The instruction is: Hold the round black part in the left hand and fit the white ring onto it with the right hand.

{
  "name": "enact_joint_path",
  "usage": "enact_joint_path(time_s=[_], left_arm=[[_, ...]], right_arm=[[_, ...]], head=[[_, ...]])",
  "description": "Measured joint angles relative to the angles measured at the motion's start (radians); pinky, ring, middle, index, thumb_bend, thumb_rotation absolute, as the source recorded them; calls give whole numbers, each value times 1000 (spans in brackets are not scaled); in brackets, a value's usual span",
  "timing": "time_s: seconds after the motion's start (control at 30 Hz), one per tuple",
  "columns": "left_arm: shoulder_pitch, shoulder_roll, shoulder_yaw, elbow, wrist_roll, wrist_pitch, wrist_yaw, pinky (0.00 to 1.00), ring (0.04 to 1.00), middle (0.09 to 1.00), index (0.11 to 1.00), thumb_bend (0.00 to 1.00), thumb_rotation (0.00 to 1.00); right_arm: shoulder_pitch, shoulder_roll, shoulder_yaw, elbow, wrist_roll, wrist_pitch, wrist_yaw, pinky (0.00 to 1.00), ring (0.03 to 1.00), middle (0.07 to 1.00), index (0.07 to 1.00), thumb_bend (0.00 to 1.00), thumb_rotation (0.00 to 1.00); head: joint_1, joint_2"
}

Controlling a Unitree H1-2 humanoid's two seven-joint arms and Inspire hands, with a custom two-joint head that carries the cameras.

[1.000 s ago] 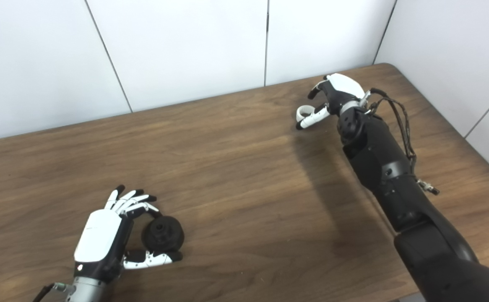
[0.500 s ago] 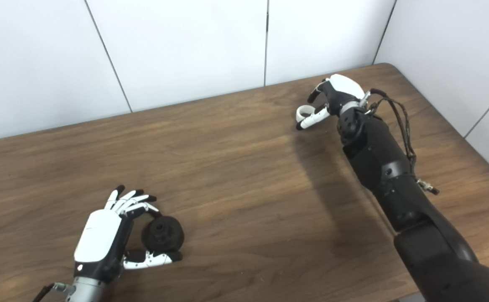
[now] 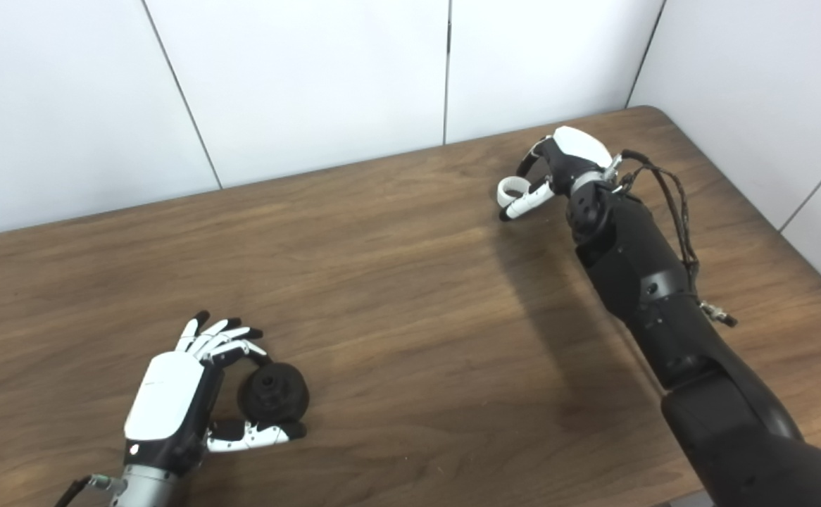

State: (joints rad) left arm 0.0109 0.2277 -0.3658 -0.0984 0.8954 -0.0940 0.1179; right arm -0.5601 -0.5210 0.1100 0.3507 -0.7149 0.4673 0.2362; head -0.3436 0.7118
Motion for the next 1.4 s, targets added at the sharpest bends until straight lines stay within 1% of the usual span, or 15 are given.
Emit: enact_joint_path(time_s=[0.2,0.57,0.9,0.93,0.97,1.0,1.03,1.17,1.4], left_arm=[[0,0,0,0,0,-1,0,1000,878,778,484,524,52],[0,0,1,0,-1,-2,-1,1000,880,776,484,524,53],[0,0,1,0,0,-2,-1,1000,882,777,484,524,54],[0,0,1,0,0,-2,-1,1000,879,776,484,524,54],[0,0,1,0,0,-2,-1,1000,878,776,484,524,54],[0,0,1,0,0,-2,-1,1000,877,776,484,524,54],[0,0,1,0,0,-2,-1,1000,879,777,484,524,53],[0,0,1,0,0,-2,-1,1000,879,776,484,524,53],[0,0,1,0,0,-2,-1,1000,873,773,484,524,52]], right_arm=[[0,0,14,6,-2,0,1,1000,1000,938,643,837,250],[-6,0,16,10,-1,0,0,1000,1000,939,642,835,243],[-6,0,21,11,-1,0,0,1000,1000,924,608,826,242],[-6,0,21,11,1,0,0,1000,1000,918,538,648,187],[-6,0,20,11,4,0,-2,1000,1000,913,514,588,167],[-5,0,19,11,8,0,-5,1000,1000,910,501,557,157],[-5,0,18,11,14,0,-9,1000,1000,897,493,538,148],[-4,0,13,11,32,-3,-49,1000,998,873,485,524,133],[2,-8,34,5,37,-3,-66,1000,985,852,485,523,131]], head=[[-2,2],[2,3],[0,6],[0,6],[0,6],[0,6],[0,6],[0,8],[-2,8]])
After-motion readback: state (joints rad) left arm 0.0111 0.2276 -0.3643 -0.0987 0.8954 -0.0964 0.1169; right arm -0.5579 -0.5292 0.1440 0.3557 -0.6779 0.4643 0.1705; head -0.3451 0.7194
